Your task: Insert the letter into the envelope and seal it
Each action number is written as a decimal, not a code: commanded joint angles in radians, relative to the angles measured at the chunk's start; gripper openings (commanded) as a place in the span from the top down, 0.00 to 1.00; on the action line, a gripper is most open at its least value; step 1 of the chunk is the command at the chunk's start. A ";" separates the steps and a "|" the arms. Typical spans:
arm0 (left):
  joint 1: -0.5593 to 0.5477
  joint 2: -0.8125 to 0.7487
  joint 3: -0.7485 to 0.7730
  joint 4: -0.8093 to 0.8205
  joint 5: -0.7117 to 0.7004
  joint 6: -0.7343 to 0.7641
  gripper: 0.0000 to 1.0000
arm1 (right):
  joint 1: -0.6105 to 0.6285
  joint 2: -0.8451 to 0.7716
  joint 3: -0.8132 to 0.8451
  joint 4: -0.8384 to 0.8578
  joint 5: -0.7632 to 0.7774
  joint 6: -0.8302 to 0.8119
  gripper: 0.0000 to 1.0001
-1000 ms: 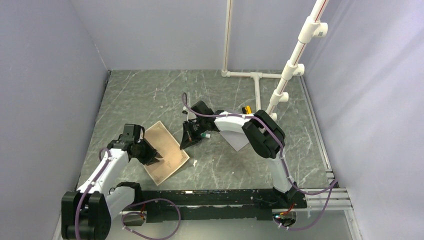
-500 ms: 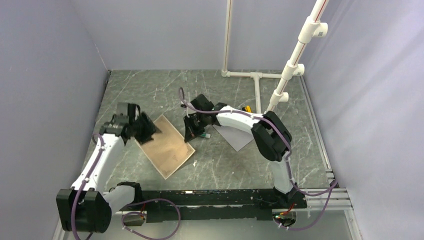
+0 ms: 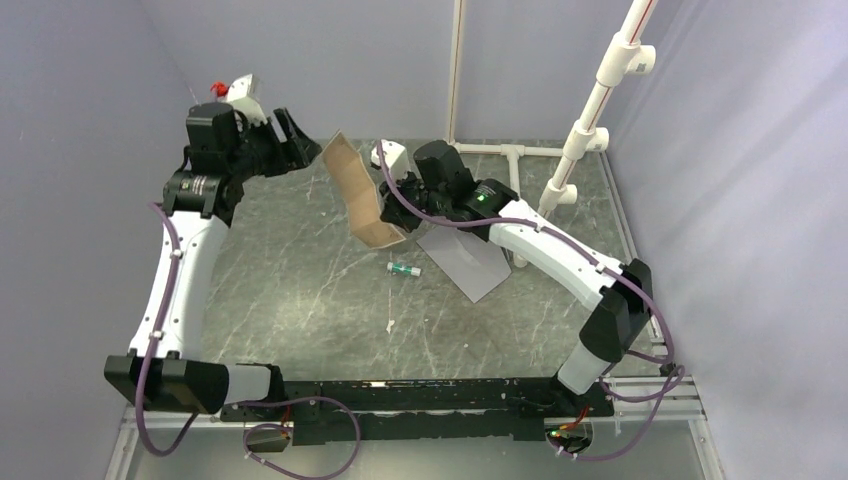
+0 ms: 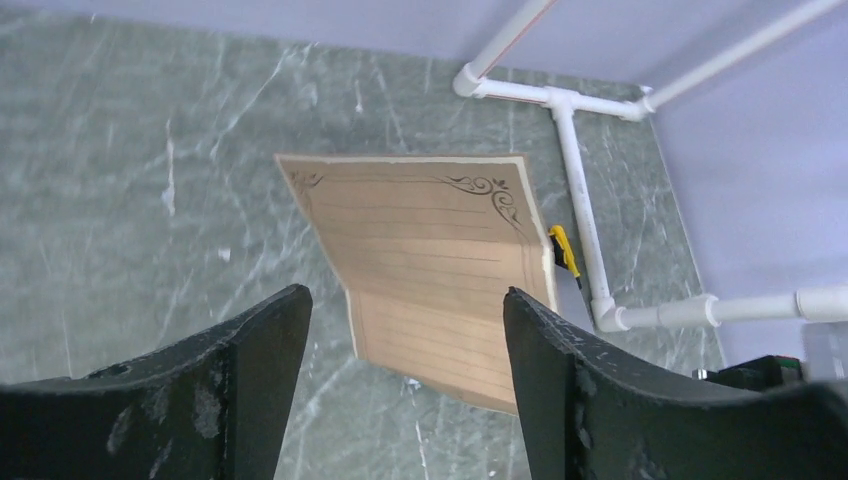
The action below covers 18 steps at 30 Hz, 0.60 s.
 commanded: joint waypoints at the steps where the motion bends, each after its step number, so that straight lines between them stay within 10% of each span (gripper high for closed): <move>1: 0.000 0.033 0.124 0.079 0.173 0.143 0.23 | -0.006 -0.004 0.071 -0.061 0.008 -0.098 1.00; 18: 0.000 -0.088 -0.131 0.350 0.710 0.665 0.17 | -0.012 0.046 0.258 -0.424 -0.099 -0.235 1.00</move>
